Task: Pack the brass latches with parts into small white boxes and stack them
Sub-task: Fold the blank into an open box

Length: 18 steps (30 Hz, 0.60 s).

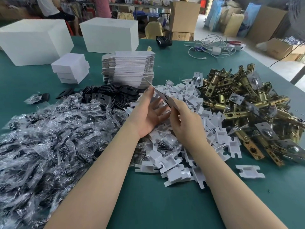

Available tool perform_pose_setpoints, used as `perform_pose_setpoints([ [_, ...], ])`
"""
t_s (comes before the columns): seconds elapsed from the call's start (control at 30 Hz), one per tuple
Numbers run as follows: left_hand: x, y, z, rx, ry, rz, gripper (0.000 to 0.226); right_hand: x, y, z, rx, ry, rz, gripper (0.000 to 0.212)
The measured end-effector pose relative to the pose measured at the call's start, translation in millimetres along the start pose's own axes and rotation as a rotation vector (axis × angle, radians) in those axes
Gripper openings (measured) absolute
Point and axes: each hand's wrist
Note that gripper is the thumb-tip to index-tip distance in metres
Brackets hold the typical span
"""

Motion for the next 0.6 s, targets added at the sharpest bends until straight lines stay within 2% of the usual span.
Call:
perform_pose_setpoints([
  [0.03, -0.1, 0.3, 0.0, -0.008, 0.005, -0.010, 0.071, -0.9, 0.0, 0.5, -0.028, -0.002, -0.015, 0.026],
  [0.07, 1.0, 0.1, 0.1, 0.010, 0.033, -0.022, 0.067, -1.9, 0.3, 1.1, -0.066, 0.003, -0.032, 0.024],
  [0.13, 4.1, -0.7, 0.1, 0.096, 0.101, -0.035, 0.046, -2.9, 2.5, 1.1, -0.151, 0.054, -0.087, 0.020],
  [0.27, 7.5, -1.1, 1.6, 0.054, 0.152, -0.083, 0.055, -2.3, 7.2, 1.5, -0.256, 0.159, -0.199, 0.022],
  [0.37, 8.5, -1.3, 1.3, -0.040, 0.153, -0.112, 0.044, -1.2, 4.6, -2.5, -0.305, 0.290, -0.331, 0.046],
  [0.43, 8.8, -2.2, 0.7, -0.061, 0.167, -0.106, 0.033, -0.1, 2.4, -4.6, -0.337, 0.307, -0.376, 0.071],
  [0.5, 8.1, -0.2, 1.2, -0.077, 0.195, -0.118, 0.031, -0.2, 0.4, -5.8, -0.366, 0.303, -0.391, 0.093],
  [0.53, 7.3, 0.8, 1.6, -0.089, 0.208, -0.125, 0.032, -1.6, -0.7, -6.7, -0.374, 0.314, -0.378, 0.097],
  [0.6, 4.4, 1.8, 1.7, -0.096, 0.226, -0.144, 0.034, -4.8, -2.6, -8.7, -0.359, 0.315, -0.246, 0.087],
])
Point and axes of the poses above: each hand's wrist, its own z-axis away from the middle knuckle, its own y-axis out of the palm, x = y × z, and after that the axes turned 11 degrees about -z, right-handed
